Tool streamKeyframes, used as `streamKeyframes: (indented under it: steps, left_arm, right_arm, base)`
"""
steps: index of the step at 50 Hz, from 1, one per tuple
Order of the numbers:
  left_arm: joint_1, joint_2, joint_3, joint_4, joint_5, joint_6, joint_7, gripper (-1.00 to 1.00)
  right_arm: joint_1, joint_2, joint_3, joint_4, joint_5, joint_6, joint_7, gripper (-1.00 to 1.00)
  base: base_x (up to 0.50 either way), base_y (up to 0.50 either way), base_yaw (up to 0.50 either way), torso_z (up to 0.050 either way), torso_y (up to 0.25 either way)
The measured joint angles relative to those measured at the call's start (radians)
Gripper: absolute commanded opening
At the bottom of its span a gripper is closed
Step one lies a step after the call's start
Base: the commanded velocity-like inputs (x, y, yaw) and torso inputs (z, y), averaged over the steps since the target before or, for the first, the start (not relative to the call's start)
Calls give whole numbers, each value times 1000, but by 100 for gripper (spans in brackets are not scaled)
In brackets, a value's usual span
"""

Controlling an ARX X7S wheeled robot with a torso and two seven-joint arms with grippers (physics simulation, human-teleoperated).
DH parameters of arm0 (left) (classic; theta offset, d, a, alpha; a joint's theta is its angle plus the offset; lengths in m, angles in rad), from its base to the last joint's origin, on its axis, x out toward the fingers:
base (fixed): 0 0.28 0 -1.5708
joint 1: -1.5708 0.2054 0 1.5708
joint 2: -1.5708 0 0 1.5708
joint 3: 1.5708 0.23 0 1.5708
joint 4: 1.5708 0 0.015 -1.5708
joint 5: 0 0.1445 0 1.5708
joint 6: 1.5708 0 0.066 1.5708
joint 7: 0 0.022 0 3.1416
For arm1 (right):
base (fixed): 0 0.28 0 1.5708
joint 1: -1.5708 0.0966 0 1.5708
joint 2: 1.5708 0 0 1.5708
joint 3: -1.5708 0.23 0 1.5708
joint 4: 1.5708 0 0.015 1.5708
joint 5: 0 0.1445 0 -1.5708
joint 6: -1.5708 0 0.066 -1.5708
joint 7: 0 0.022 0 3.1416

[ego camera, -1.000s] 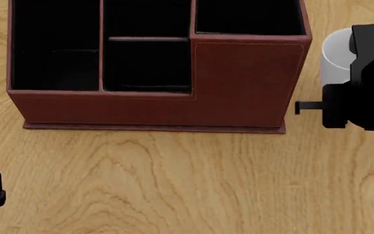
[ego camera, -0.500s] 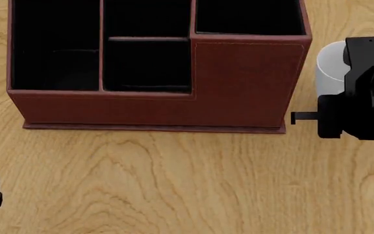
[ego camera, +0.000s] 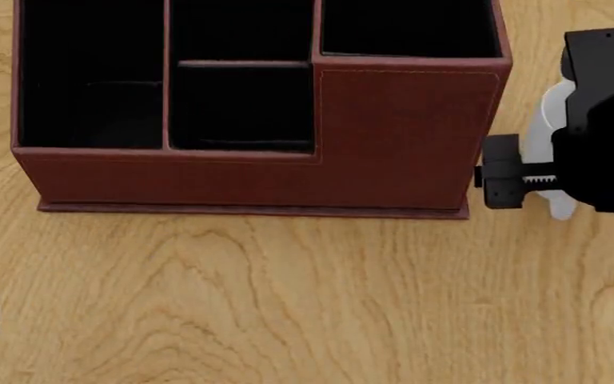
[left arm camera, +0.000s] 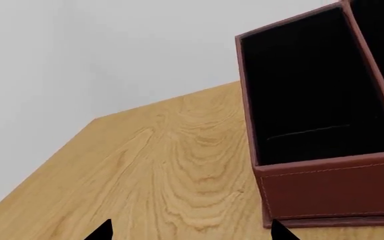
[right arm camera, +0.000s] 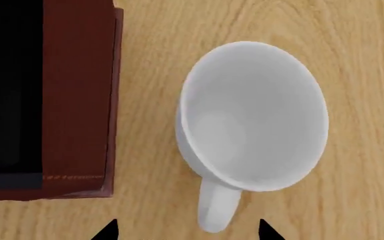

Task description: Pick up the white mug and place it to the right of the caddy.

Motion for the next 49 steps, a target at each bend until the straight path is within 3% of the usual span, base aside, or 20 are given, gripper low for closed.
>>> streamKeyframes:
  steps: [26,49]
  left_arm:
    - [16,-4,-40,72,-30,-30,1,100]
    - [38,-8,-74,137,-57,-51,4,100]
  right_arm:
    - [122,287,147,-603,244,118,425,100]
    - [211,503,299,-1270,606,32,864,100]
  base:
    - [0,0,0,0,0]
    - [0,0,0,0,0]
